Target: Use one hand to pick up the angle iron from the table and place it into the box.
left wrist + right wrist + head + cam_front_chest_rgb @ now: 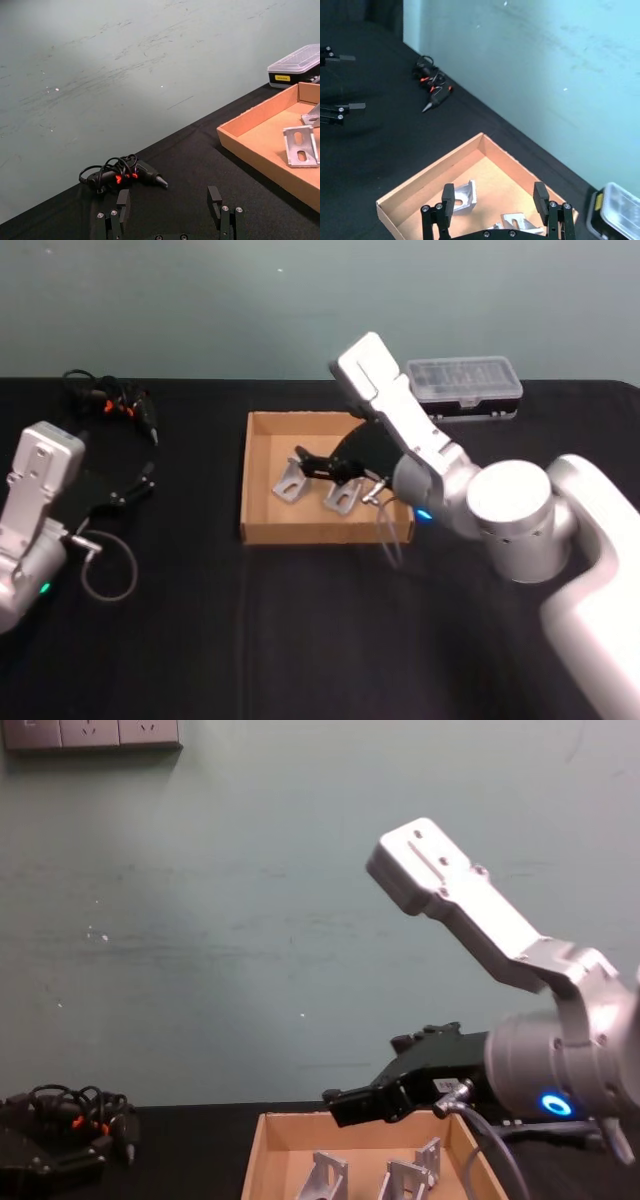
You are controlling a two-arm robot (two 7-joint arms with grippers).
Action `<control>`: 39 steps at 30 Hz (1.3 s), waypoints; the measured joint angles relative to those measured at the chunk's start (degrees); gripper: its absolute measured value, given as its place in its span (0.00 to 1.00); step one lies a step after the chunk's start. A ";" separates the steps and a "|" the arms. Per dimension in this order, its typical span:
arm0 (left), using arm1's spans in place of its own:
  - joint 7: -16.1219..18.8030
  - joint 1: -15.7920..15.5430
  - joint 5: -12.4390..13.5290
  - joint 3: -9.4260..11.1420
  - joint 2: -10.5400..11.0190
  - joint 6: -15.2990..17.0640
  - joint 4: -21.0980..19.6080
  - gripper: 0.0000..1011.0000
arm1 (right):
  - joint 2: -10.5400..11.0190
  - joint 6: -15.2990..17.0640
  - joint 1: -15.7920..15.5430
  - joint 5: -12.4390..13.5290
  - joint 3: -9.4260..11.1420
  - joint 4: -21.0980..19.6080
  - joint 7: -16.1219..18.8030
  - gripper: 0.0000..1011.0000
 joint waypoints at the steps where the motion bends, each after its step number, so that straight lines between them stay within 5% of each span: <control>1: 0.00 0.00 0.00 0.00 0.00 0.00 0.00 1.00 | 0.05 -0.56 -0.66 -0.22 0.20 -0.45 -0.53 0.99; 8: 0.00 0.00 0.00 0.00 0.00 0.00 0.00 1.00 | -0.28 -5.05 -5.15 -1.88 1.96 -1.99 -4.60 0.99; 22: 0.00 0.00 0.00 0.00 0.00 0.00 0.00 1.00 | -2.40 -14.10 -9.19 -5.00 3.97 0.16 -10.55 0.99; 39: 0.00 0.00 0.00 0.00 0.00 0.00 0.00 1.00 | -2.97 -14.67 -10.06 -5.49 4.77 0.28 -10.45 0.99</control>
